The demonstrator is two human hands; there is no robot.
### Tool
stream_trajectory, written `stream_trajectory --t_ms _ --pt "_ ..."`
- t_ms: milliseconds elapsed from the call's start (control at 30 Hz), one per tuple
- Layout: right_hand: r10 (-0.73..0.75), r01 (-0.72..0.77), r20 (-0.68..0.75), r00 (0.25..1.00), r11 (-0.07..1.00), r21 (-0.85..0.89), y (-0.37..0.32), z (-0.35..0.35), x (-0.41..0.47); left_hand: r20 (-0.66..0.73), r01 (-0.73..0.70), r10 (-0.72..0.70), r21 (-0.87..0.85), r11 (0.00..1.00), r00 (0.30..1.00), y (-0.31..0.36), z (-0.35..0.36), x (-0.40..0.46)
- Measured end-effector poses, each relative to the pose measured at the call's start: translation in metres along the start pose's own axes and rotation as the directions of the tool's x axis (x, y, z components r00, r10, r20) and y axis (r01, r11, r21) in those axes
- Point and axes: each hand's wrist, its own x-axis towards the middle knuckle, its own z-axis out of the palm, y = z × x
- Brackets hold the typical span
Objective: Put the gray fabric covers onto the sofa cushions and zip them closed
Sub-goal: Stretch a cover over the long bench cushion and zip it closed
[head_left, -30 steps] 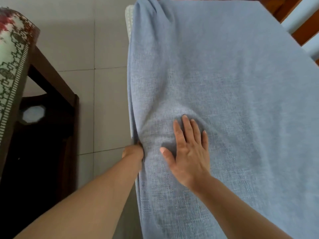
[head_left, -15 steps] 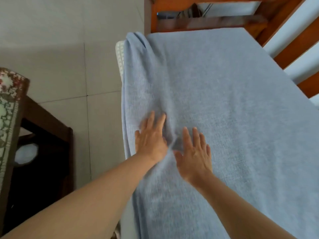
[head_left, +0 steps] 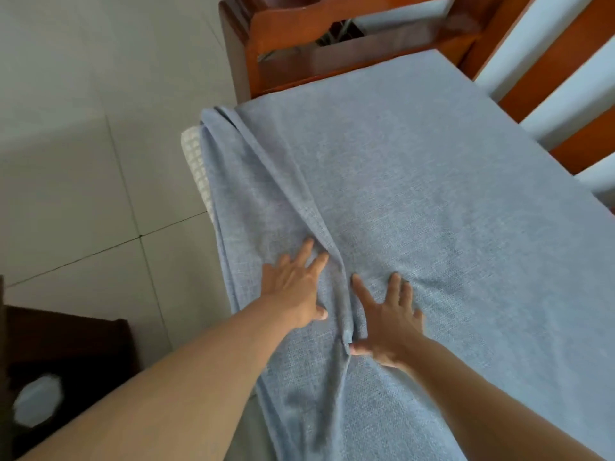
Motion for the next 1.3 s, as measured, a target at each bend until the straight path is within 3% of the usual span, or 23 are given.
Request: stream_trajectory --t_ms 100,200,367,500,633,733,900,1100,1300 --pt "0.025 -0.026 0.032 0.999 1.000 0.017 -0.004 -0.001 0.002 0.028 -0.027 0.024 0.107 0.994 0.999 -0.002 -0.011 0.008" --pt "0.024 -0.030 0.055 0.998 0.994 0.108 -0.004 -0.013 0.007 -0.059 -0.071 0.085 0.209 0.975 0.995 -0.004 -0.034 0.020" --pt "0.057 -0.049 -0.021 0.998 0.961 0.273 -0.001 -0.045 0.024 -0.120 -0.037 0.063 0.206 0.978 0.991 0.004 -0.081 0.055" --pt "0.135 -0.121 -0.032 0.990 0.951 0.285 0.009 -0.068 0.050 0.032 -0.147 0.146 0.370 0.917 0.989 0.009 -0.099 0.082" --pt "0.168 -0.159 -0.018 0.986 0.959 0.233 0.009 -0.082 0.071 0.217 -0.258 0.183 0.397 0.881 0.959 0.017 -0.110 0.120" --pt "0.207 -0.204 0.017 0.978 0.940 0.273 0.005 -0.089 0.084 0.255 -0.344 0.265 0.347 0.873 0.930 0.025 -0.121 0.157" --pt "0.360 -0.374 0.102 0.927 0.882 0.287 -0.010 -0.102 0.110 0.323 -0.455 0.329 0.502 0.735 0.887 0.035 -0.134 0.205" --pt "0.528 -0.549 0.156 0.835 0.774 0.315 -0.025 -0.110 0.137 0.408 -0.499 0.310 0.533 0.683 0.859 0.036 -0.129 0.219" --pt "0.532 -0.547 0.148 0.834 0.759 0.354 -0.025 -0.108 0.138 0.450 -0.481 0.232 0.589 0.649 0.863 0.046 -0.129 0.224"
